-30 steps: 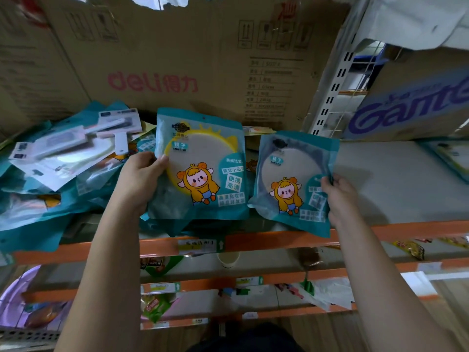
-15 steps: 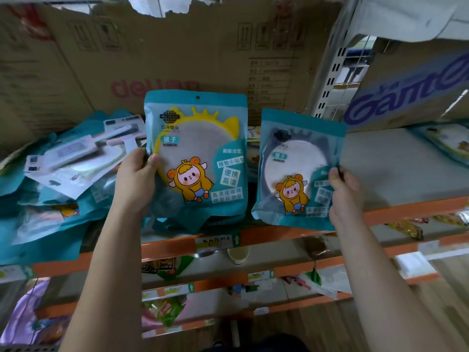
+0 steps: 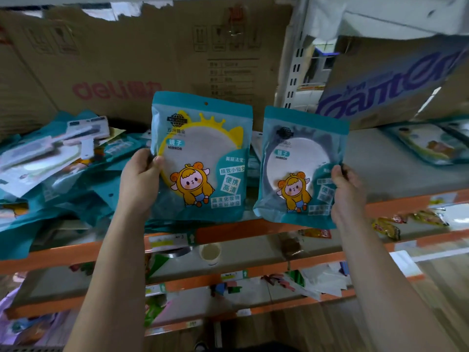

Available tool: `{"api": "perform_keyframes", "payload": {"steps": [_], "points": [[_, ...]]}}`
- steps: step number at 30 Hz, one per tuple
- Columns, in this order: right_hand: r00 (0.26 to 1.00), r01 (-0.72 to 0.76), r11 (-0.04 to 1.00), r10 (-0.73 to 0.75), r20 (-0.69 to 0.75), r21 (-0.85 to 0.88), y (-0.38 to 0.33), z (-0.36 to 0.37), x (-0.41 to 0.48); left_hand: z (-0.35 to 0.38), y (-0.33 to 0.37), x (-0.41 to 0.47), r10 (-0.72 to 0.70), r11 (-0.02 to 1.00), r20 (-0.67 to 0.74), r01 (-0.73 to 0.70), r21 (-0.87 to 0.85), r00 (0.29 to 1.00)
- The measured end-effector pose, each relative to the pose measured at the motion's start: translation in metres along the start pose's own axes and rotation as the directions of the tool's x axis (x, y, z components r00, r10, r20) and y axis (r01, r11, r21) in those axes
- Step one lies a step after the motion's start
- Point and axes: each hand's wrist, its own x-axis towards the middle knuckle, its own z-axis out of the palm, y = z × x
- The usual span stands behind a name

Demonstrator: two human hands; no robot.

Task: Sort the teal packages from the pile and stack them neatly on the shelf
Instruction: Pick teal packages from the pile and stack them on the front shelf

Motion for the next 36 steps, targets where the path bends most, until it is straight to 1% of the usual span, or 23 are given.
{"api": "perform_keyframes", "payload": {"steps": [6, 8, 11, 15, 18, 21, 24, 28, 30, 36], "points": [[1.000, 0.005, 0.999, -0.005, -0.015, -0.036, -0.019, -0.077, 0.043, 0.085, 0.027, -0.033, -0.036, 0.999, 0.041, 0.036, -0.006, 0.999], [0.999, 0.029, 0.998, -0.030, -0.023, -0.063, -0.026, -0.105, 0.056, 0.116, 0.035, -0.043, -0.043, 0.999, 0.055, 0.044, -0.009, 0.998], [0.996, 0.047, 0.993, -0.054, -0.070, -0.108, -0.035, -0.146, 0.073, 0.162, 0.043, -0.058, -0.024, 1.000, 0.068, 0.024, 0.001, 0.997], [0.988, 0.017, 0.995, -0.031, -0.153, -0.095, -0.047, -0.196, 0.094, 0.225, 0.060, -0.072, 0.001, 0.998, 0.076, -0.005, 0.060, 0.997], [0.977, 0.013, 0.995, -0.033, -0.210, -0.096, -0.051, -0.234, 0.115, 0.276, 0.072, -0.076, -0.013, 0.995, 0.102, 0.003, 0.100, 0.995], [0.968, 0.012, 0.994, -0.039, -0.248, -0.112, -0.054, -0.268, 0.140, 0.326, 0.081, -0.074, -0.022, 0.996, 0.151, 0.009, 0.087, 0.988], [0.956, 0.000, 0.992, -0.037, -0.291, -0.124, -0.058, -0.299, 0.168, 0.375, 0.092, -0.071, -0.026, 0.998, 0.166, 0.015, 0.069, 0.986], [0.952, 0.010, 0.978, -0.073, -0.298, -0.209, -0.068, -0.336, 0.212, 0.436, 0.103, -0.060, -0.050, 0.999, 0.241, 0.052, -0.001, 0.969], [0.950, 0.013, 0.973, -0.084, -0.300, -0.232, -0.074, -0.353, 0.238, 0.466, 0.110, -0.053, -0.042, 0.999, 0.238, 0.043, -0.001, 0.970], [0.956, -0.006, 0.985, -0.044, -0.291, -0.170, -0.090, -0.394, 0.299, 0.537, 0.134, -0.043, -0.073, 0.997, 0.253, 0.078, -0.009, 0.965]]}}
